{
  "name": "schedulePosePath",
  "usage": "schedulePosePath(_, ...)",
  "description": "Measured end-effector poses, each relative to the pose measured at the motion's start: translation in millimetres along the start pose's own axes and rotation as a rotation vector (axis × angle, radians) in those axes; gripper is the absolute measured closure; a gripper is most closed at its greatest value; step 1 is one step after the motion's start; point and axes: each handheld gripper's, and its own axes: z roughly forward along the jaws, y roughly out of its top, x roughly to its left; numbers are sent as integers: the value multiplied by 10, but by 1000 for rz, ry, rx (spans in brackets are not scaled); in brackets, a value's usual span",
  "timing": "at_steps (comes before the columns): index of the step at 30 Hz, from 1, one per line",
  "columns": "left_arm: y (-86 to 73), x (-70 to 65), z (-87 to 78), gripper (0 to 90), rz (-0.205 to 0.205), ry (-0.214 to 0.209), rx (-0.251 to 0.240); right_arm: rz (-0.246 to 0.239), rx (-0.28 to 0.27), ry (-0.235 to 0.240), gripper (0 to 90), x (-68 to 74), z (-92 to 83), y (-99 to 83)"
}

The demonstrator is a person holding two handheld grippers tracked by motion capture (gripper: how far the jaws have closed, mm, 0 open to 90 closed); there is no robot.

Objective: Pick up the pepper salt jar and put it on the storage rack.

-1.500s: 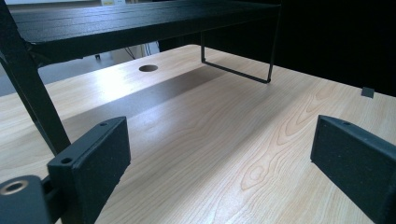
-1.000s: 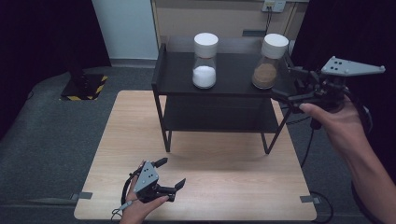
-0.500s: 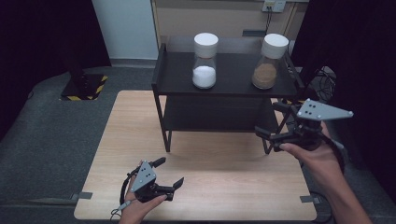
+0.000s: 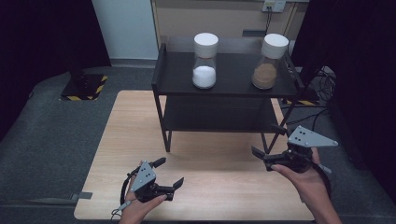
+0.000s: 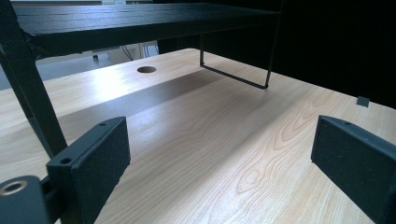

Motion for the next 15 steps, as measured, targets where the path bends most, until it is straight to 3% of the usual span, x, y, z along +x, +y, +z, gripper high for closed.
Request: schedulePosePath(15,-5,-19,4,37,9,-5,-5,29,39,-103,27,202,-56,-498)
